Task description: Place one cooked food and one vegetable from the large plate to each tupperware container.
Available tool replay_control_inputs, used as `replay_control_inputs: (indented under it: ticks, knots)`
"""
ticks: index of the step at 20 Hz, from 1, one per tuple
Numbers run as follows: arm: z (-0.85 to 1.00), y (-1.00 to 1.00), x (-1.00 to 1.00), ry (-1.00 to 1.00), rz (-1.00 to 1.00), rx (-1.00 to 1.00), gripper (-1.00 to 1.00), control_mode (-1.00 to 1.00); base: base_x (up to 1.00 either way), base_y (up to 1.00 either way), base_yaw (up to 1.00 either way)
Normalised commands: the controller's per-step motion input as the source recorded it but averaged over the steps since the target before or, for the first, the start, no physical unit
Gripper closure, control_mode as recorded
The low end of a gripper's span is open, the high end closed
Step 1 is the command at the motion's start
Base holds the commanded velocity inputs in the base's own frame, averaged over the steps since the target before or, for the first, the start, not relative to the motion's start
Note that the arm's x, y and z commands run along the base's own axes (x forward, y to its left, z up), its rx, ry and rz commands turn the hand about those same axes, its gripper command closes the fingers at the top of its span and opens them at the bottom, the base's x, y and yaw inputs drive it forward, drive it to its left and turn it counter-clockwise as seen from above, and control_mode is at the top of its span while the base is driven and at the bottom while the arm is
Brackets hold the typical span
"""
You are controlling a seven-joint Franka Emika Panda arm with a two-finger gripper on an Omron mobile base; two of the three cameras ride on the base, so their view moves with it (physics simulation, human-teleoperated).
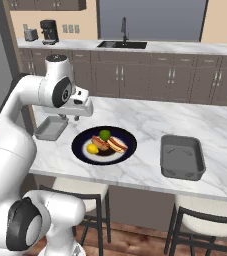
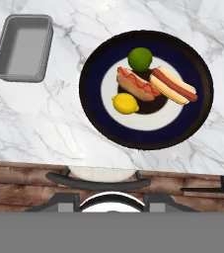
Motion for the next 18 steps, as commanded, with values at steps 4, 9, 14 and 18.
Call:
replay_control_inputs:
  ticks: [4, 9, 14, 18]
  knots:
    - [0.00, 0.00, -0.25, -0.02, 0.00, 0.00, -1.00, -1.00, 0.00, 0.00, 0.00]
    - [-0.06, 0.00, -0.67, 0.00, 0.00, 0.00, -1.00, -1.00, 0.00, 0.00, 0.00]
    - [-0.41, -0.05, -0.25, 0.07, 0.00, -0.01, -1.00, -1.00, 0.00, 0.00, 0.00]
    - [-0.67, -0.16, 0.00, 0.32, 0.01, -0.09, -1.00, -1.00, 0.00, 0.00, 0.00]
